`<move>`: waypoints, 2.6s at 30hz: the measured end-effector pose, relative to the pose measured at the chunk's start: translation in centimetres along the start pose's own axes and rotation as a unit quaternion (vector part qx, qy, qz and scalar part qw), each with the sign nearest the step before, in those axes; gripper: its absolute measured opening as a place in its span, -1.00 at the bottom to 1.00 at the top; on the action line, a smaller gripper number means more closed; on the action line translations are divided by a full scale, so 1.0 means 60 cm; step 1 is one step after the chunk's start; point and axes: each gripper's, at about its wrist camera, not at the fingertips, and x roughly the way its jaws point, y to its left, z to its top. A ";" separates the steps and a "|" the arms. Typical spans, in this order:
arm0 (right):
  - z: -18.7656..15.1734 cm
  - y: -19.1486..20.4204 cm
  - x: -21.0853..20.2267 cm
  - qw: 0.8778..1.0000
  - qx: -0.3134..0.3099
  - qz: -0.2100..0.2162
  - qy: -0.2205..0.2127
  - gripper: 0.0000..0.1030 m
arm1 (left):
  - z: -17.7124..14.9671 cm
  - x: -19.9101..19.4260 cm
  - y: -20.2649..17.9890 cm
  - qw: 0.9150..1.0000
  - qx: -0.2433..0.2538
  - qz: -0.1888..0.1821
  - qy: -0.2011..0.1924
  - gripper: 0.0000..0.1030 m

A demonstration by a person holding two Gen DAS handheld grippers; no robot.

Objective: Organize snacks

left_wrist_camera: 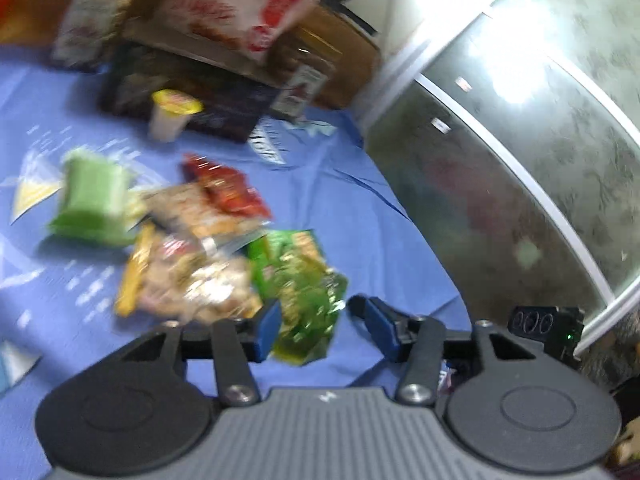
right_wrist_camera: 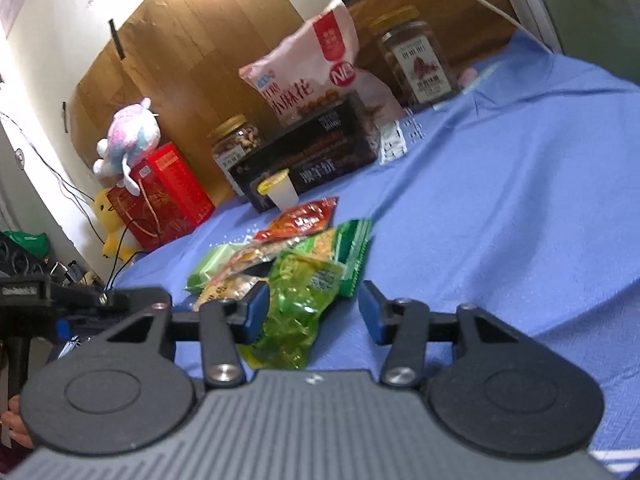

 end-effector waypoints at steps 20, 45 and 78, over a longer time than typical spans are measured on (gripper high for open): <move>-0.013 0.027 0.020 0.998 0.024 0.027 0.044 -0.67 | 0.015 0.106 -0.053 0.991 0.099 -0.050 0.079 -0.23; 0.009 0.062 0.000 0.996 0.045 0.069 0.034 -0.87 | 0.029 0.056 -0.068 0.992 0.082 -0.082 0.044 -0.35; -0.014 0.027 0.047 0.995 -0.053 0.049 0.071 -0.30 | 0.022 0.101 0.000 0.995 0.066 -0.008 0.071 -0.05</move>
